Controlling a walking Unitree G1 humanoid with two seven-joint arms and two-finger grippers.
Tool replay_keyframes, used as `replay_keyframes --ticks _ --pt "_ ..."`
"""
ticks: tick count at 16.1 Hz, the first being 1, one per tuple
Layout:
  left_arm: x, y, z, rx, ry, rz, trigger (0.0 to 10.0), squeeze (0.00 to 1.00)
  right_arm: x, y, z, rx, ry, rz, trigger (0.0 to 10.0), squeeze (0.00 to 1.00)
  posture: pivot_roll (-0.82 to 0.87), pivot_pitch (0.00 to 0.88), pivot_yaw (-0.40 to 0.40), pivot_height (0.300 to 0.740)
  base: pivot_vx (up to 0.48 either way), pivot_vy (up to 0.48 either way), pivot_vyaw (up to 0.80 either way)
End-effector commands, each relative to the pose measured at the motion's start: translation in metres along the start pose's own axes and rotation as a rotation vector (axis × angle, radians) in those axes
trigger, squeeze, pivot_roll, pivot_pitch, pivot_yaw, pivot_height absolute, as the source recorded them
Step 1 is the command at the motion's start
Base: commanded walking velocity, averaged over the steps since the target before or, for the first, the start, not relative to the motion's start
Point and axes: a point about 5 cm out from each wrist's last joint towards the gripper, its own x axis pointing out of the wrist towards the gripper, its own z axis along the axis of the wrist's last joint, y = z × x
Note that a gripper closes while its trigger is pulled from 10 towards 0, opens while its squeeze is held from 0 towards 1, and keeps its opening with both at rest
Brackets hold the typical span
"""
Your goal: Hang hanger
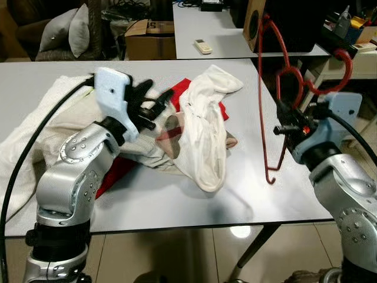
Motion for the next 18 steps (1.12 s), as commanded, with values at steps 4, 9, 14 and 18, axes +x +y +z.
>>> replay_keyframes --ticks 4,9,14,18 --pt "-0.004 0.005 -0.003 0.038 0.039 0.105 10.0 0.00 -0.001 0.006 0.005 -0.008 -0.048 0.012 10.0 0.00 -0.04 0.000 -0.001 0.740 0.000 0.384 0.00" --pt "0.004 -0.005 -0.008 0.111 0.068 0.091 10.0 0.00 -0.009 0.022 0.003 -0.008 -0.068 0.052 10.0 0.00 -0.05 0.000 0.014 0.740 0.000 0.403 0.00" --pt "0.004 -0.009 -0.012 0.126 0.087 0.092 10.0 0.00 -0.010 0.024 0.003 0.006 -0.074 0.040 10.0 0.00 -0.05 0.000 0.022 0.740 0.000 0.402 0.00" --pt "0.005 -0.008 -0.014 0.137 0.098 0.097 10.0 0.00 -0.012 0.025 0.001 0.006 -0.070 0.031 10.0 0.00 -0.05 0.000 0.024 0.740 0.000 0.404 0.00"
